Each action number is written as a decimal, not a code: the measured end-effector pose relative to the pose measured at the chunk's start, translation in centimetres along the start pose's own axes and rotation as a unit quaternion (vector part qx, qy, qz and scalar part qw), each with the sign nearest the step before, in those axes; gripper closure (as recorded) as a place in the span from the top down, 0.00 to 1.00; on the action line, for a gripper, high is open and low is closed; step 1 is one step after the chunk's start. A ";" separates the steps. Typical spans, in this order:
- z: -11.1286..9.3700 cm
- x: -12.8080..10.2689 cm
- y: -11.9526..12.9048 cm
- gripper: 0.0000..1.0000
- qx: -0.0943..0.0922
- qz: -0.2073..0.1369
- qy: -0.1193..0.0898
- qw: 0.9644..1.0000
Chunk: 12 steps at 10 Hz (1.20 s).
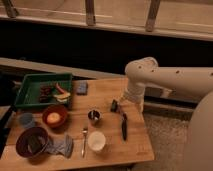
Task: Place towel in plastic cup
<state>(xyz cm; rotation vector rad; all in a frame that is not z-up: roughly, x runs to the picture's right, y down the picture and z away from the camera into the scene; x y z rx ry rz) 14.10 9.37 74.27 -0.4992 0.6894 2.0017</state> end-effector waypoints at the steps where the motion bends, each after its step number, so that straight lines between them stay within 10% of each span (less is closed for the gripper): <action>1: 0.0 0.0 0.0 0.75 0.000 0.000 0.000 1.000; 8: -0.7 2.8 6.0 0.75 -0.041 -0.075 0.014 0.996; 12: -1.3 7.9 11.5 0.75 -0.054 -0.171 0.019 0.984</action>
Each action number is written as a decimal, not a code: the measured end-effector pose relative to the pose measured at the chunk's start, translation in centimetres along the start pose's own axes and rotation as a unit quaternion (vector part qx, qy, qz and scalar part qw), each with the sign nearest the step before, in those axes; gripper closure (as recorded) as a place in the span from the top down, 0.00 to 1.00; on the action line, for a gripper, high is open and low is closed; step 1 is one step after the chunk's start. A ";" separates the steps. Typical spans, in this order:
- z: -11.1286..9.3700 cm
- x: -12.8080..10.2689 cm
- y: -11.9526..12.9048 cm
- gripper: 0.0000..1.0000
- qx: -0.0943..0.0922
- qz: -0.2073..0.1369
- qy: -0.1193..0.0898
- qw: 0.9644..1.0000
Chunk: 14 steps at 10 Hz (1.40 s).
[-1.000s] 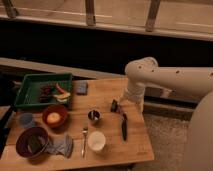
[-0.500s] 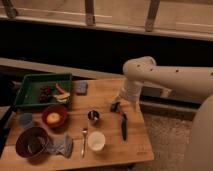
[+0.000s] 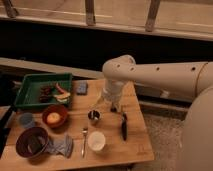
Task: Place towel in plastic cup
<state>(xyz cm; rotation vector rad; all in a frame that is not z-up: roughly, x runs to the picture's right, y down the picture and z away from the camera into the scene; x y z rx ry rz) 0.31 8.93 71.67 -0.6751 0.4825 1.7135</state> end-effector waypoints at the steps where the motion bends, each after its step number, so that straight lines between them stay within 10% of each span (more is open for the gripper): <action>1: 0.3 1.1 2.6 0.75 -0.001 -0.040 0.004 0.999; 6: 1.3 6.8 10.3 0.75 -0.001 -0.186 0.009 0.982; 8: 1.6 9.7 12.7 0.75 -0.001 -0.247 -0.002 0.969; 14: 2.3 10.0 12.9 0.75 0.003 -0.255 0.003 0.967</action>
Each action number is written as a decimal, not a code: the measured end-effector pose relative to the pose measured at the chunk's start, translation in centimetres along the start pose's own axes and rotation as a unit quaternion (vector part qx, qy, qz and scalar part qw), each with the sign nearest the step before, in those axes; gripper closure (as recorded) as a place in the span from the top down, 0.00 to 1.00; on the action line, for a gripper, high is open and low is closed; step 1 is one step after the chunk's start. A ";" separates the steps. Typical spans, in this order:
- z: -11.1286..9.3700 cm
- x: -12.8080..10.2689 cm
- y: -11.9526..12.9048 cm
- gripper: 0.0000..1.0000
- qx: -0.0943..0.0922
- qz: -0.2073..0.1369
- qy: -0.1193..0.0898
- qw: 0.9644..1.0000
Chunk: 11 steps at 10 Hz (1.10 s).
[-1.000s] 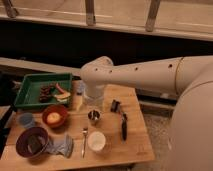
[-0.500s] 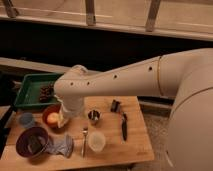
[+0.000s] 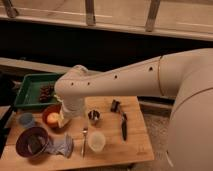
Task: Place towel in plastic cup
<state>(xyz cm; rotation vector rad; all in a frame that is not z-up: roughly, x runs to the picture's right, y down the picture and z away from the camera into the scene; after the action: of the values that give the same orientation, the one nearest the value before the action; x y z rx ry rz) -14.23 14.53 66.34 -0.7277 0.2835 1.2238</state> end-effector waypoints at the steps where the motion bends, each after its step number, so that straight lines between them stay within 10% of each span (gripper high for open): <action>1: 1.0 0.1 0.8 0.75 -0.001 -0.010 0.009 1.000; 7: 7.1 0.8 6.3 0.75 0.006 -0.074 0.068 0.995; 11: 9.4 1.2 5.4 0.75 0.026 -0.068 0.105 0.992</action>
<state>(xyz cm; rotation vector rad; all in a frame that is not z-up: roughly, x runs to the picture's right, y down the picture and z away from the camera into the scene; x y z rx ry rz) -20.51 22.30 70.76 -0.8191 0.4311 1.0088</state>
